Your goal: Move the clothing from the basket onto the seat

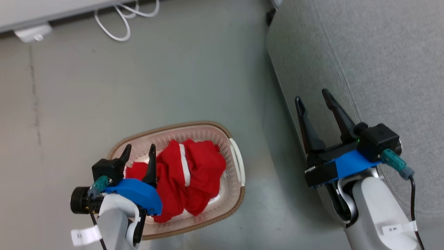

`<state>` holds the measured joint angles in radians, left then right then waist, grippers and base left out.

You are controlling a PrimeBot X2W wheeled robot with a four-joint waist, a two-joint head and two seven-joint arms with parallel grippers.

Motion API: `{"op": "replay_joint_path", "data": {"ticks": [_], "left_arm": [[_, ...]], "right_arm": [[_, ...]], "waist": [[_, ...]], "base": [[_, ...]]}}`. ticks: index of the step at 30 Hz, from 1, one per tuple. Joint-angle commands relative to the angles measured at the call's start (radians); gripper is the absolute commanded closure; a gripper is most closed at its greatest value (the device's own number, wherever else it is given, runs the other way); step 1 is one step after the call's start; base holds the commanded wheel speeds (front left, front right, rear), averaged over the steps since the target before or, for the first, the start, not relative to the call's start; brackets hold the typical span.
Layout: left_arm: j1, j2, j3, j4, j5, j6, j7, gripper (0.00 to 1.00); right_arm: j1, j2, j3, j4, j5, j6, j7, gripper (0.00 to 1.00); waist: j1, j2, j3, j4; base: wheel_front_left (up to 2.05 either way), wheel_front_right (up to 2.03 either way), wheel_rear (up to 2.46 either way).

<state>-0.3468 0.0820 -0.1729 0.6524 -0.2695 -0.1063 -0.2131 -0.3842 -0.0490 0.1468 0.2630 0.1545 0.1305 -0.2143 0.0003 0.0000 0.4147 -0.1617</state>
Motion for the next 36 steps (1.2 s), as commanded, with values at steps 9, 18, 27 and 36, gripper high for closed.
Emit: {"op": "replay_joint_path", "data": {"ticks": [9, 18, 27, 36], "left_arm": [[-0.187, 0.033, -0.036, 0.234, -0.022, -0.019, 0.042, 0.0], [-0.287, 0.053, -0.054, 0.382, -0.043, -0.024, 0.052, 0.0], [-0.356, 0.065, -0.046, 0.49, -0.065, 0.0, 0.072, 0.0], [-0.4, 0.063, -0.051, 0.55, -0.088, -0.01, 0.08, 1.0]], "right_arm": [[-0.087, -0.002, 0.039, -0.038, 0.04, 0.0, -0.034, 0.0], [-0.128, -0.002, 0.071, -0.05, 0.065, 0.0, -0.048, 0.0], [-0.134, -0.002, 0.091, -0.068, 0.071, 0.0, -0.052, 0.0], [-0.14, -0.002, 0.105, -0.083, 0.089, 0.0, -0.052, 0.0]], "waist": [[-0.0003, 0.0, 0.253, -0.131], [-0.0003, 0.0, 0.347, -0.161], [-0.0003, 0.0, 0.409, -0.168], [-0.0003, 0.0, 0.434, -0.169]], "base": [[0.0, 0.0, 0.0], [0.0, 0.0, 0.0], [0.0, 0.0, 0.0], [0.0, 0.0, 0.0]]}}
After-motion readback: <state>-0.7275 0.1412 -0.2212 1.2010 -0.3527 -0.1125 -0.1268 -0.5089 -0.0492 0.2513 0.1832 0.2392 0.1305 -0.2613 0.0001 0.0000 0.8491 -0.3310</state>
